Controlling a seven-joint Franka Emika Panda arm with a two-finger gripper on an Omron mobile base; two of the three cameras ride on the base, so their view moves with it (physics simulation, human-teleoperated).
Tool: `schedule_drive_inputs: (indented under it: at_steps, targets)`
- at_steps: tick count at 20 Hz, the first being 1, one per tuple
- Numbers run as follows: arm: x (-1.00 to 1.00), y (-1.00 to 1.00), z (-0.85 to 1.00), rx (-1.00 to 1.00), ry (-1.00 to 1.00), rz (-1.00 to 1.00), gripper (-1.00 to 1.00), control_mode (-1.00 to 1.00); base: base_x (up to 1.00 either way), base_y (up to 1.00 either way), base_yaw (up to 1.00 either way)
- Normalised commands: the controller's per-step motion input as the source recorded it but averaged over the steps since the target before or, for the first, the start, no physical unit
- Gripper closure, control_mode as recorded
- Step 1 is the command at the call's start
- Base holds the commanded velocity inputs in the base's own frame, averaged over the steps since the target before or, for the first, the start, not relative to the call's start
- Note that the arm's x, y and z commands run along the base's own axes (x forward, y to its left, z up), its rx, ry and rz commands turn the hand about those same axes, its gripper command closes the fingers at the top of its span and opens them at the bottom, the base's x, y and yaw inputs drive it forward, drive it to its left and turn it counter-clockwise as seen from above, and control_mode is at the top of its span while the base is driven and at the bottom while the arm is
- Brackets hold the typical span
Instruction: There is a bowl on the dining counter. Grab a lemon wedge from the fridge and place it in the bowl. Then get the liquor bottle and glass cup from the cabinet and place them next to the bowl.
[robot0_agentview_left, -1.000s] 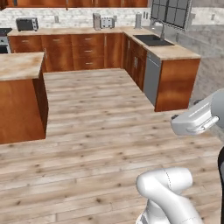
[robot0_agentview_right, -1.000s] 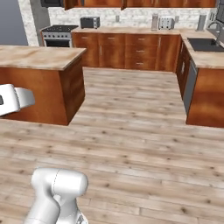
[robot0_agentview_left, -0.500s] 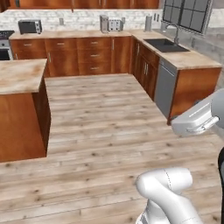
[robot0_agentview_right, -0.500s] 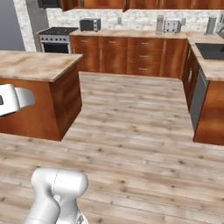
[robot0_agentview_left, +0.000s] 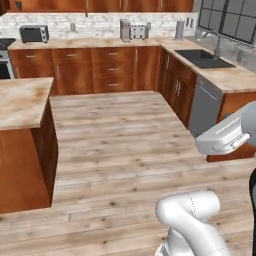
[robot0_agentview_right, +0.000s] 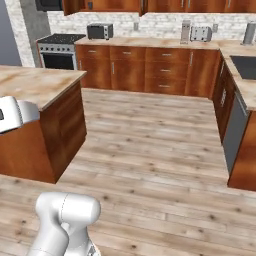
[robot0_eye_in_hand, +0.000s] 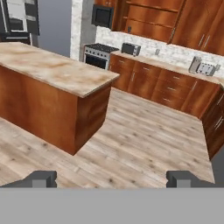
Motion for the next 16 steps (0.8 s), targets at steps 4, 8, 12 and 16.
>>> schedule_drive_inputs:
  at_steps: [4, 8, 12, 16]
  targets:
    - [0.0, 0.0, 0.0, 0.0, 0.0, 0.0, -1.0, 1.0, 1.0, -0.08, 0.04]
    - [0.0, 0.0, 0.0, 0.0, 0.0, 0.0, -1.0, 1.0, 1.0, -0.06, 0.03]
    - [0.0, 0.0, 0.0, 0.0, 0.0, 0.0, -1.0, 1.0, 1.0, -0.04, 0.03]
    - [0.0, 0.0, 0.0, 0.0, 0.0, 0.0, -1.0, 1.0, 1.0, -0.03, 0.03]
